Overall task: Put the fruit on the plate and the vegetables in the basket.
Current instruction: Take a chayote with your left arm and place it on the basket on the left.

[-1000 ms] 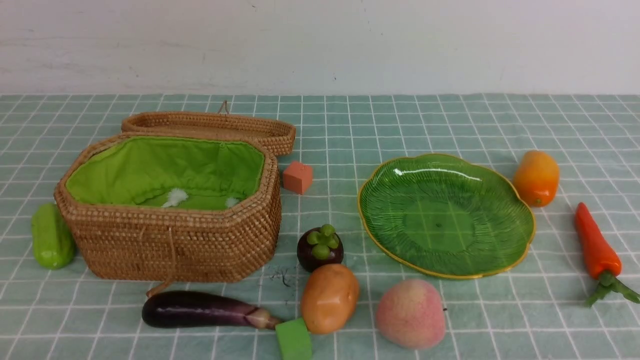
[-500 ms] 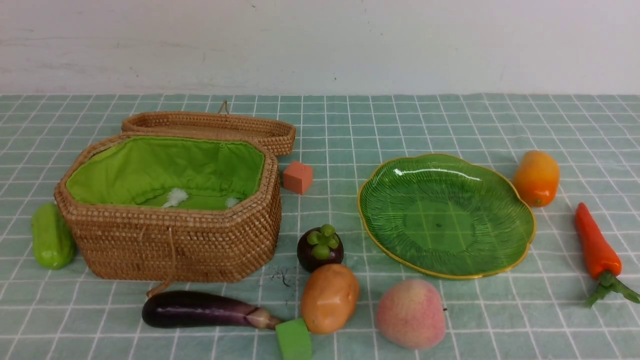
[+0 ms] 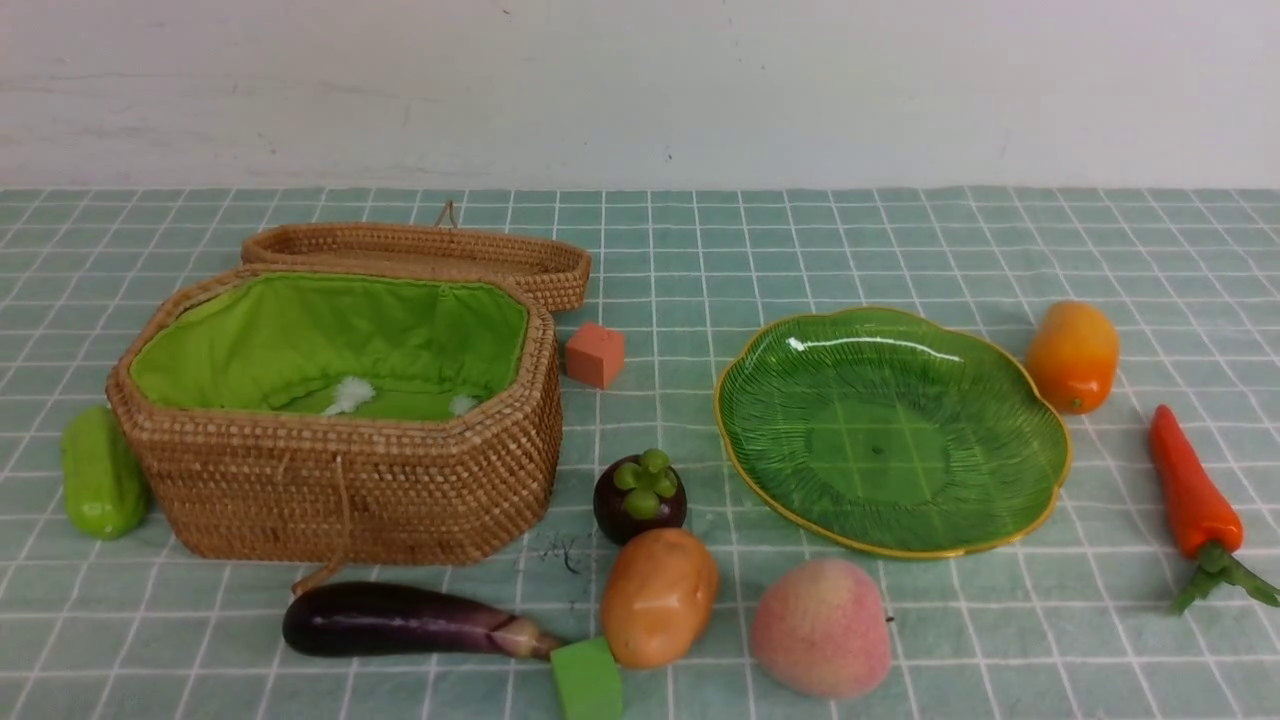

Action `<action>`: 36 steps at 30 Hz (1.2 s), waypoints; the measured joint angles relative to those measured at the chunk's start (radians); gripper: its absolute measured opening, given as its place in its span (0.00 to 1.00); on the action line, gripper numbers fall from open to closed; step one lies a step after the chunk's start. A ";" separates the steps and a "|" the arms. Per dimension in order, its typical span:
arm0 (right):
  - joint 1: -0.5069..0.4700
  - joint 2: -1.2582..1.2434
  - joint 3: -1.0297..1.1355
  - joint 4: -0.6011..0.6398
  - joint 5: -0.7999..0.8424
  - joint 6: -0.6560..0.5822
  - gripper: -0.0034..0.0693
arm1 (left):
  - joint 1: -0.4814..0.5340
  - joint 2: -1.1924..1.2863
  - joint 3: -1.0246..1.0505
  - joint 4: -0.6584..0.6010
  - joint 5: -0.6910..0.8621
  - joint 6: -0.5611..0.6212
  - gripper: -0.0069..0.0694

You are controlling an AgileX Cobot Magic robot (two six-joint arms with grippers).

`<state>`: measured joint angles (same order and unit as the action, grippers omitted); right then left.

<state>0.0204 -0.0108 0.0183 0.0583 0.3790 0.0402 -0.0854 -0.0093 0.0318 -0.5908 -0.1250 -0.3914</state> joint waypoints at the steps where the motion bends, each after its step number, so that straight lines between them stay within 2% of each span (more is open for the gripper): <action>1: 0.000 0.000 0.000 0.000 0.000 0.000 0.38 | 0.000 0.000 0.000 -0.006 -0.003 0.000 0.08; 8: 0.000 0.000 0.000 -0.099 0.000 -0.011 0.38 | 0.000 0.000 0.000 -0.051 0.030 -0.001 0.08; 13: 0.000 0.000 0.001 -0.096 -0.016 -0.003 0.38 | 0.000 0.000 0.000 -0.048 0.040 0.041 0.09; 16: 0.000 0.000 0.007 0.026 -0.049 0.087 0.38 | 0.000 0.000 -0.001 -0.041 0.085 0.069 0.09; 21: 0.000 0.000 0.007 0.328 -0.167 0.286 0.38 | 0.000 0.021 -0.118 0.016 0.344 0.134 0.07; 25: 0.000 0.000 0.005 0.396 -0.260 0.316 0.36 | 0.000 0.167 -0.249 0.069 0.504 0.193 0.07; 27: 0.001 0.000 -0.006 0.407 -0.230 0.320 0.34 | 0.000 0.235 -0.293 0.095 0.571 0.213 0.07; 29: 0.016 0.004 -0.087 0.409 -0.096 0.300 0.29 | 0.000 0.392 -0.375 0.166 0.709 0.239 0.07; 32: 0.059 0.072 -0.240 0.409 0.102 0.177 0.22 | 0.000 0.558 -0.448 0.239 0.833 0.276 0.07; 33: 0.059 0.078 -0.253 0.409 0.102 0.177 0.22 | 0.000 0.567 -0.455 0.247 0.837 0.278 0.07; 35: 0.097 0.188 -0.440 0.408 0.290 0.046 0.18 | 0.000 0.677 -0.492 0.277 0.872 0.300 0.07; 36: 0.099 0.197 -0.440 0.407 0.303 0.038 0.18 | 0.000 0.684 -0.492 0.277 0.874 0.300 0.07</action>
<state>0.1198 0.1867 -0.4219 0.4654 0.6822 0.0778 -0.0854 0.6749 -0.4602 -0.3135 0.7486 -0.0911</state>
